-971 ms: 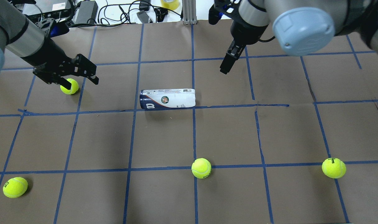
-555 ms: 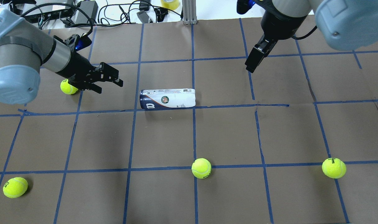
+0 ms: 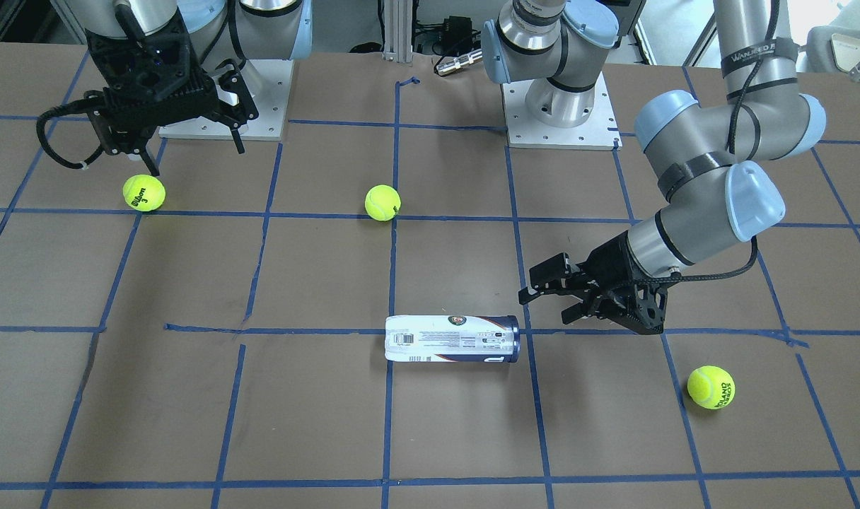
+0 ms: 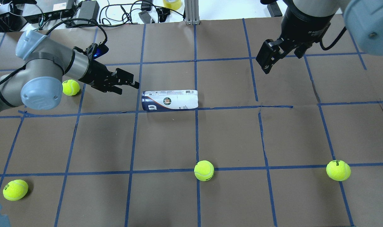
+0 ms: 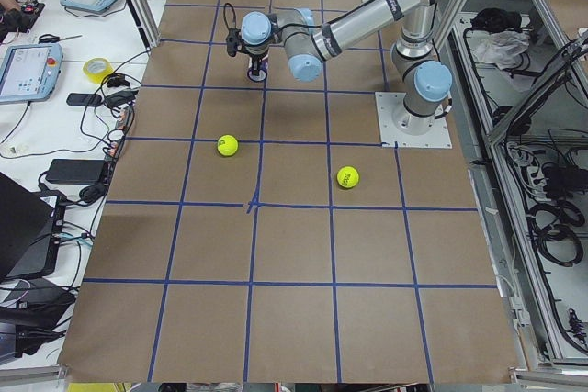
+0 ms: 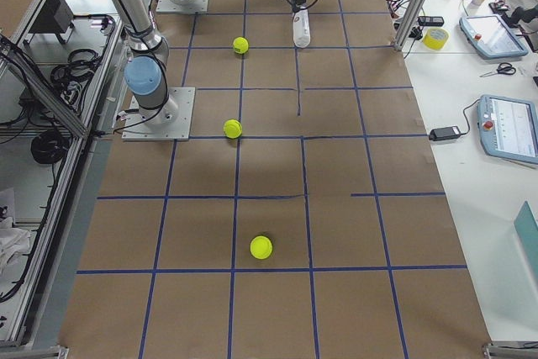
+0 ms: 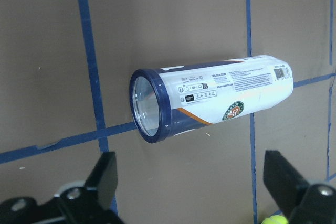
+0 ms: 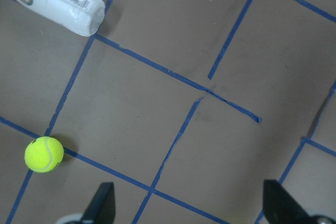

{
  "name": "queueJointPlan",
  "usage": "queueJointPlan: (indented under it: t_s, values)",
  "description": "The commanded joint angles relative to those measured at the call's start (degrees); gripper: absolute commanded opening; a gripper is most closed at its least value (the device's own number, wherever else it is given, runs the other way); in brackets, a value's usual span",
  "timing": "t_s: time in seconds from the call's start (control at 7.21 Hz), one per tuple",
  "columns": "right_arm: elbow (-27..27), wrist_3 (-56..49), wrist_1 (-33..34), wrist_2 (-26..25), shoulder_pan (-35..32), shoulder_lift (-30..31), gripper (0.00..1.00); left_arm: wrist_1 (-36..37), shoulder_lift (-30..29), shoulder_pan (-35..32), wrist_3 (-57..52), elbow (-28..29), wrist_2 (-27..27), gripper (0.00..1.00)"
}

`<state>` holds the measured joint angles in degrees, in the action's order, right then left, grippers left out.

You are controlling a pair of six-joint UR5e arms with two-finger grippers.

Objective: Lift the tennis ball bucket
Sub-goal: 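Move the left gripper to the can's open end nearest it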

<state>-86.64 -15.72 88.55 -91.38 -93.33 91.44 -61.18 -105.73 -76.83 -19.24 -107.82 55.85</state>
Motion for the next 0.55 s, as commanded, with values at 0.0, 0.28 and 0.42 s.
queueJointPlan:
  t_s: [0.0,0.28,0.42]
  values:
    - [-0.2,14.11,-0.74,-1.16,0.17,0.67,1.0,1.07,-4.55,-0.25,-0.62,-0.03,-3.63,1.0]
    - [-0.2,14.84,-2.23,-1.77,0.43,1.1,1.0,2.21,-6.85,-1.91,-0.45,-0.03,-5.82,1.0]
    - [-0.29,17.28,-2.59,-2.82,0.61,1.28,1.0,2.21,-7.47,-2.45,-0.28,-0.03,-7.32,1.0]
